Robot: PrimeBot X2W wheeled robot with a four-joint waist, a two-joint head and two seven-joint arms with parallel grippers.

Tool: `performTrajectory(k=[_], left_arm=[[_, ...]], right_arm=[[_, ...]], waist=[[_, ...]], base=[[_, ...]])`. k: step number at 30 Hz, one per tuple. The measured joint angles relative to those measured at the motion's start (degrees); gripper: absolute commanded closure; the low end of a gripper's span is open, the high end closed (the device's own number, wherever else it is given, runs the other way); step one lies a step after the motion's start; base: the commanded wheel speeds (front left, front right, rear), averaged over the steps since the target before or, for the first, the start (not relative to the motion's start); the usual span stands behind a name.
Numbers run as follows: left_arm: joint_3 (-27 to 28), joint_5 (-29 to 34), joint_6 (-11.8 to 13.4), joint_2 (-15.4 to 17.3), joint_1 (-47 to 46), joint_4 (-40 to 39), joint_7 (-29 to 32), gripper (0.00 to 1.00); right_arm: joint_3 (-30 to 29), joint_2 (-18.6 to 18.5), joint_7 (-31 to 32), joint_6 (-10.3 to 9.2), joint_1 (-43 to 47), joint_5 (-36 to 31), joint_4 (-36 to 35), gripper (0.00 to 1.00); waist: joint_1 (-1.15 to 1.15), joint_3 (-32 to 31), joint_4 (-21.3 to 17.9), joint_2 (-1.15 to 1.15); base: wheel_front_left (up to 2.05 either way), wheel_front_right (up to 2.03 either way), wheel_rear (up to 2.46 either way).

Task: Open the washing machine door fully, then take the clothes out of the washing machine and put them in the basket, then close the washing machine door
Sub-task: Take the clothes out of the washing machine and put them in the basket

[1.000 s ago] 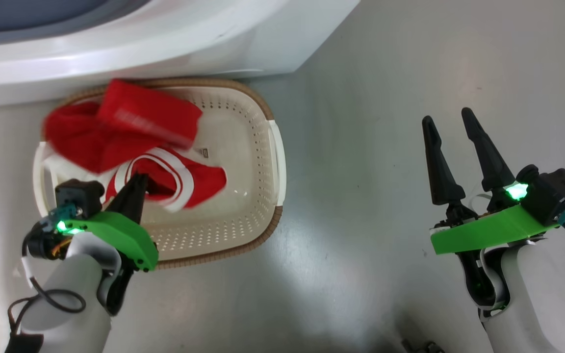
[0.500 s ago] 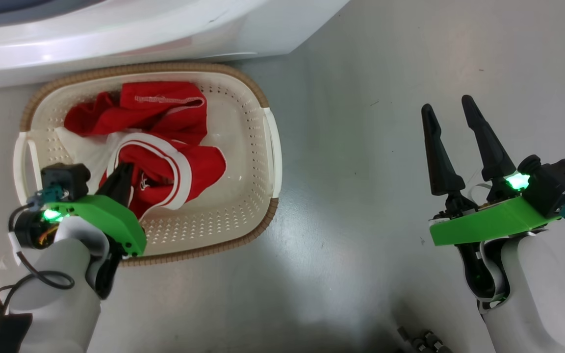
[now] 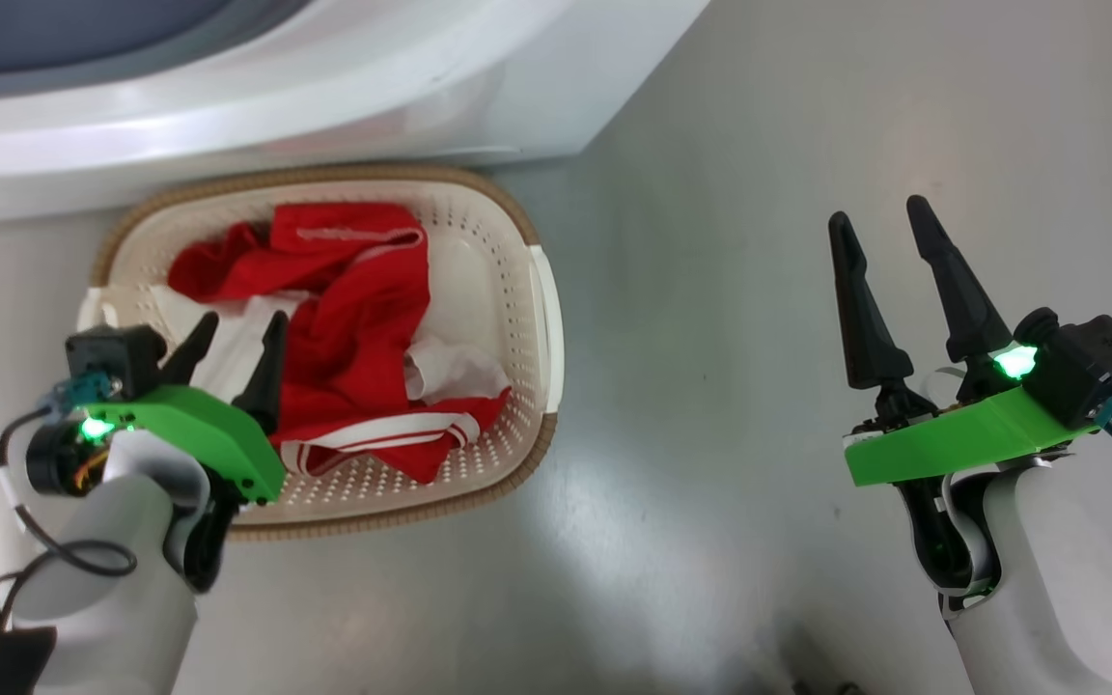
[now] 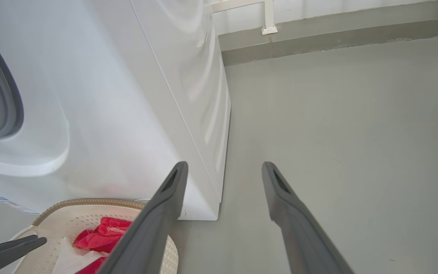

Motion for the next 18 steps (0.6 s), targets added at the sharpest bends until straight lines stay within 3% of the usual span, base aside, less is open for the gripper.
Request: performTrajectory(k=[7,18], left_arm=[[2.7,0.5,0.0,-0.4,3.1,-2.2,0.0,0.0],[9.9,6.5,0.0,-1.5,10.3,-9.1,0.0,0.0]], right_arm=[[-0.1,0.0,0.0,0.0,0.5,-0.1,1.2,0.0],[-1.2,0.0,0.0,0.0,4.3,-0.6,3.4,0.0]], waist=[[0.0,-3.7,0.6,0.0],[0.0,-11.6,1.9,0.0]], base=[[0.0,0.0,0.0],[0.0,0.0,0.0]])
